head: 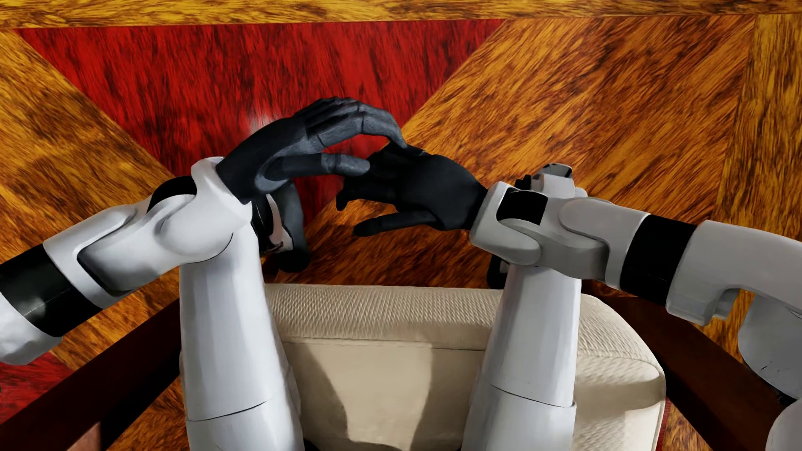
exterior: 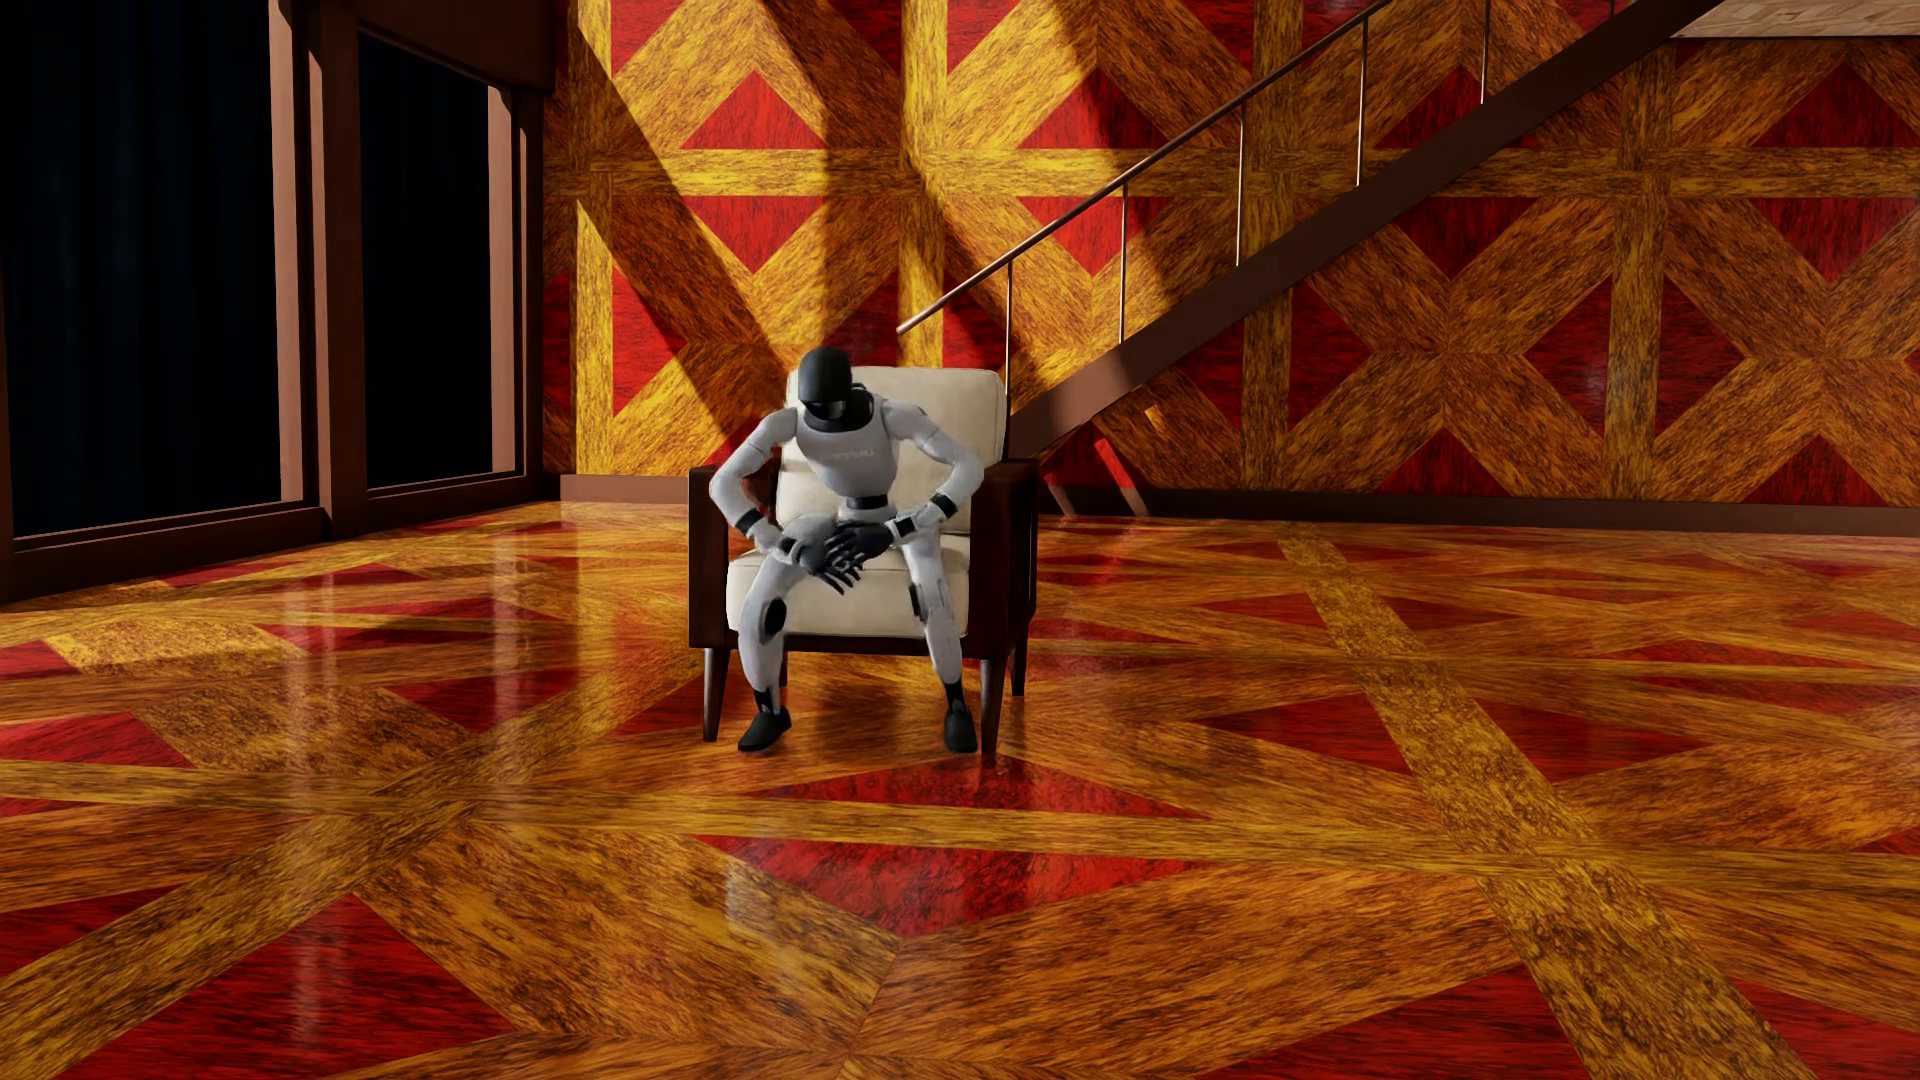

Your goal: Take a seat on the chair

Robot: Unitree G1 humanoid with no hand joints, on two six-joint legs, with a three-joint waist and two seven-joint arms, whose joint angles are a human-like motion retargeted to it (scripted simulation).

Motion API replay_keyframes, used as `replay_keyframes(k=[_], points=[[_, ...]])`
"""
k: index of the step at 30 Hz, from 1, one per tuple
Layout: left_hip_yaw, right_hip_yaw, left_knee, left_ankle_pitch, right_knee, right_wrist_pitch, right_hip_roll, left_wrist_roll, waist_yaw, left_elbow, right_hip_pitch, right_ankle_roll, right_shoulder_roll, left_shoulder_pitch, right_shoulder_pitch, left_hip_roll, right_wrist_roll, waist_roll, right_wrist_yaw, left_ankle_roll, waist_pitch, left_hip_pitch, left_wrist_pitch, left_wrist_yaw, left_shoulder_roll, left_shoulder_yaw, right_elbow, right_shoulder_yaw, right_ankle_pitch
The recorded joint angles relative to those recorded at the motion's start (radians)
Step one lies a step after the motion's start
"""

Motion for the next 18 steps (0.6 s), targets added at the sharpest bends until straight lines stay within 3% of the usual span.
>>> replay_keyframes(k=[5, 9, 12, 15, 18], points=[[-0.034, 0.046, 0.217, -0.020, 0.219, -0.002, -0.005, -0.034, 0.003, -0.137, -0.112, 0.011, -0.112, 0.032, -0.019, 0.003, 0.028, -0.001, -0.065, 0.009, 0.028, -0.111, -0.017, 0.052, 0.075, 0.071, -0.129, -0.015, -0.042], [-0.035, 0.063, 0.304, -0.010, 0.300, 0.026, -0.005, 0.002, 0.007, -0.090, -0.093, 0.004, -0.084, 0.101, 0.123, -0.006, 0.001, -0.003, 0.009, 0.038, 0.005, -0.077, 0.017, -0.023, 0.017, 0.139, -0.082, -0.167, -0.019], [-0.033, 0.060, 0.333, 0.013, 0.326, 0.042, -0.008, 0.043, 0.007, 0.004, -0.022, 0.001, -0.001, 0.169, 0.272, -0.005, -0.024, 0.000, 0.103, 0.059, -0.023, -0.006, 0.048, -0.109, -0.049, 0.181, 0.019, -0.329, 0.007], [-0.022, 0.046, 0.311, 0.047, 0.306, 0.046, -0.010, 0.111, 0.005, 0.136, 0.081, -0.010, 0.146, 0.315, 0.472, 0.005, -0.062, -0.009, 0.198, 0.070, -0.061, 0.104, 0.069, -0.186, -0.166, 0.290, 0.189, -0.537, 0.043], [-0.016, 0.041, 0.293, 0.076, 0.293, 0.082, 0.005, 0.135, -0.002, 0.248, 0.153, -0.029, 0.322, 0.470, 0.640, 0.002, -0.046, -0.019, 0.176, 0.082, -0.101, 0.183, 0.090, -0.176, -0.293, 0.425, 0.345, -0.730, 0.072]])
